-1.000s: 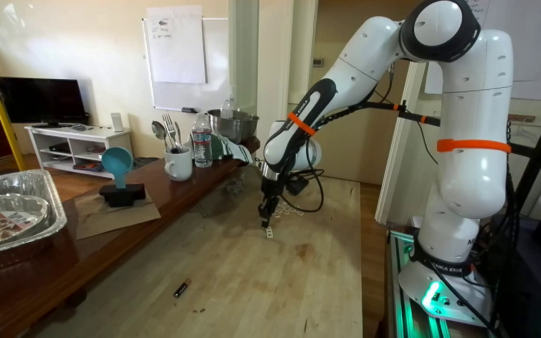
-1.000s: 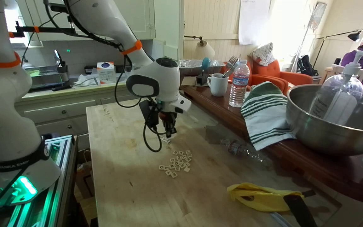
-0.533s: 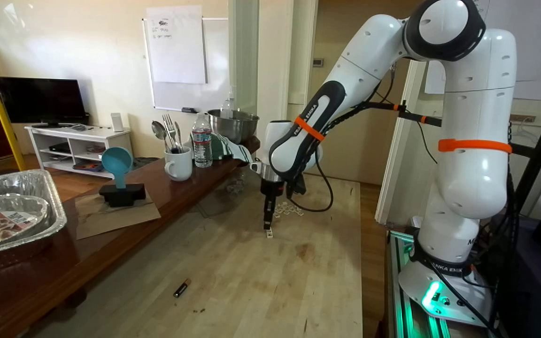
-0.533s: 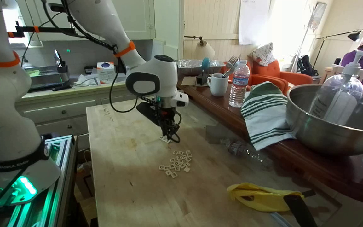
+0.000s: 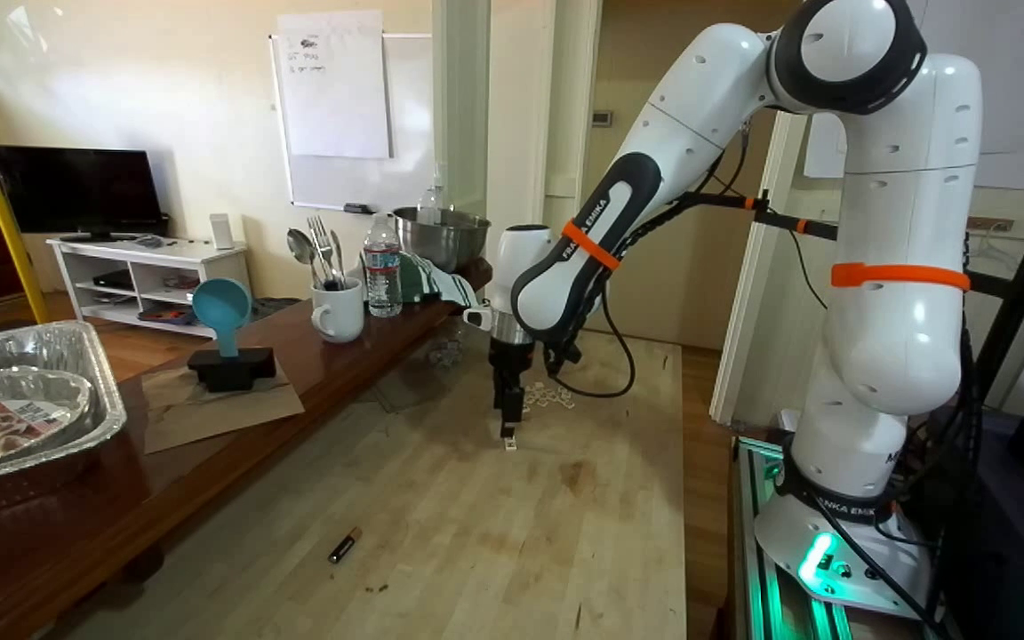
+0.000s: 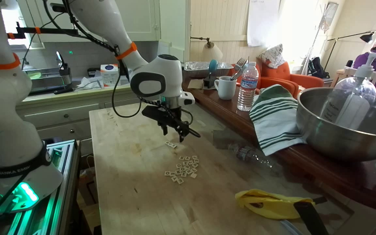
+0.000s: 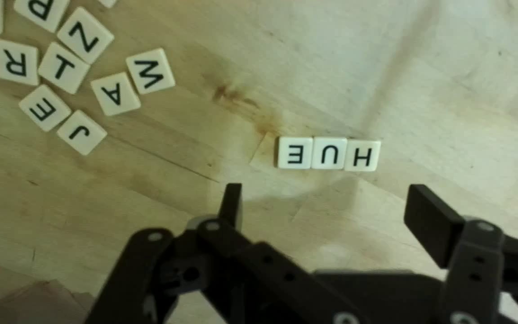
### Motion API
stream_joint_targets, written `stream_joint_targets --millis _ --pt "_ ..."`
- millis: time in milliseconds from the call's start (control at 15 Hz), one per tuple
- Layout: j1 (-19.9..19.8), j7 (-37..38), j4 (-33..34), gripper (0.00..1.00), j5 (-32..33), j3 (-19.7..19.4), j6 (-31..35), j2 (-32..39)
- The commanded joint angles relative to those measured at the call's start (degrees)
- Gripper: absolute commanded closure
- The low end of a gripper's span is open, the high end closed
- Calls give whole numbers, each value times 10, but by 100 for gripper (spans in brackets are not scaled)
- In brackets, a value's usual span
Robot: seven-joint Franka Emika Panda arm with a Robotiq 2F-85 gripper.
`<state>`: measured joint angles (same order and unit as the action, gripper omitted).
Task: Spell the word 'Hue.'
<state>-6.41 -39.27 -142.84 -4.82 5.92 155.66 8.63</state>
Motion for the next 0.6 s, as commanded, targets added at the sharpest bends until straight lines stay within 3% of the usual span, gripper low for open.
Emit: stream_joint_targets --millis 0,533 --pt "3 -42 -13 0 -19 3 11 -11" --pt "8 -30 2 0 -6 -5 0 -1"
